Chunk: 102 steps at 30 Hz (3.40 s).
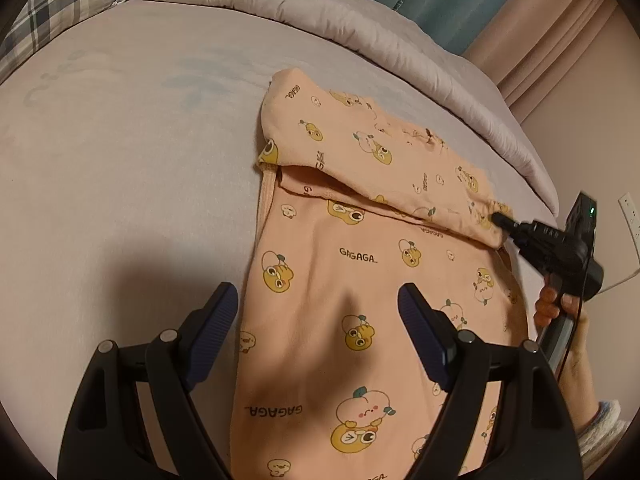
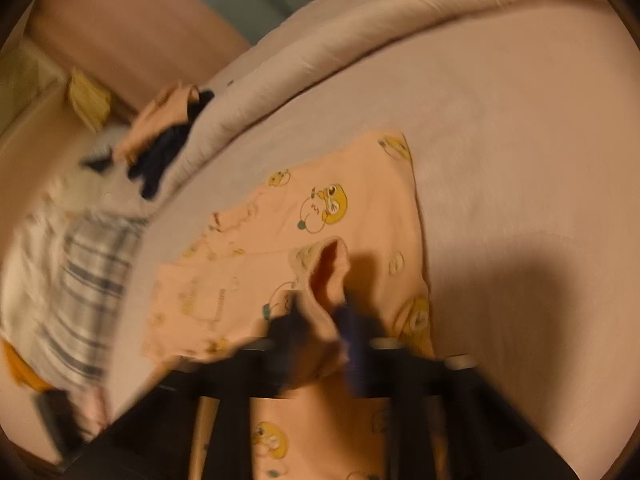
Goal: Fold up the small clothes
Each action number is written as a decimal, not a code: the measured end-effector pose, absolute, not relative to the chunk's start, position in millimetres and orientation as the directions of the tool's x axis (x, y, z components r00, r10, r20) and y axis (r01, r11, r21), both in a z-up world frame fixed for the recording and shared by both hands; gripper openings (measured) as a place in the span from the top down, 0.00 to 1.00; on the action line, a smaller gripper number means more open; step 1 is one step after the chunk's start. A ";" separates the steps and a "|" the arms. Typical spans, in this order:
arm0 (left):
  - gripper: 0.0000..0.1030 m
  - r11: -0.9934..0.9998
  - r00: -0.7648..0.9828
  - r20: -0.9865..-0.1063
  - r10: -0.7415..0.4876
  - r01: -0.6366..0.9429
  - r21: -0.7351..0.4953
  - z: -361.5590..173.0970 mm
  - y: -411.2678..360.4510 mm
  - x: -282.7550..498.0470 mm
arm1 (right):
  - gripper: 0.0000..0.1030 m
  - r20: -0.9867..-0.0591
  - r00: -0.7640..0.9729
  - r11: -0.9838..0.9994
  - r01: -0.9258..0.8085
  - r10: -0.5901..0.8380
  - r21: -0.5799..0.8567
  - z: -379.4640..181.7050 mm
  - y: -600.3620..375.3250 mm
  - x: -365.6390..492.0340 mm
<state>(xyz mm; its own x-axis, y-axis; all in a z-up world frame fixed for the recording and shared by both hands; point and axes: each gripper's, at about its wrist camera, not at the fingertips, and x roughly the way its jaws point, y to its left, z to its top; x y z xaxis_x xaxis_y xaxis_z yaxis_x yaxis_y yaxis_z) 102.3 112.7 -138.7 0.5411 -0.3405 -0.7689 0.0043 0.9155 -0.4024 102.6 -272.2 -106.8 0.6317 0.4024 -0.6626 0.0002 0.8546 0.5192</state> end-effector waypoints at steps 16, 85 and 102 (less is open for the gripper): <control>0.20 0.922 0.524 -0.789 -0.322 -0.015 -0.386 -144.3 114.0 101.3 | 0.74 -0.769 0.623 0.948 0.133 0.145 0.288 -107.8 -301.9 112.9; 0.20 0.644 0.336 -0.590 -0.734 0.070 -0.762 -167.2 116.1 8.6 | 0.51 -0.596 0.283 0.644 -0.115 0.751 0.756 -153.6 -289.7 -51.0; 0.58 0.591 0.384 -0.560 -0.734 -0.045 -0.805 -176.9 142.5 -2.3 | 0.87 -0.608 0.309 0.665 -0.127 0.732 0.736 -161.9 -307.3 -70.7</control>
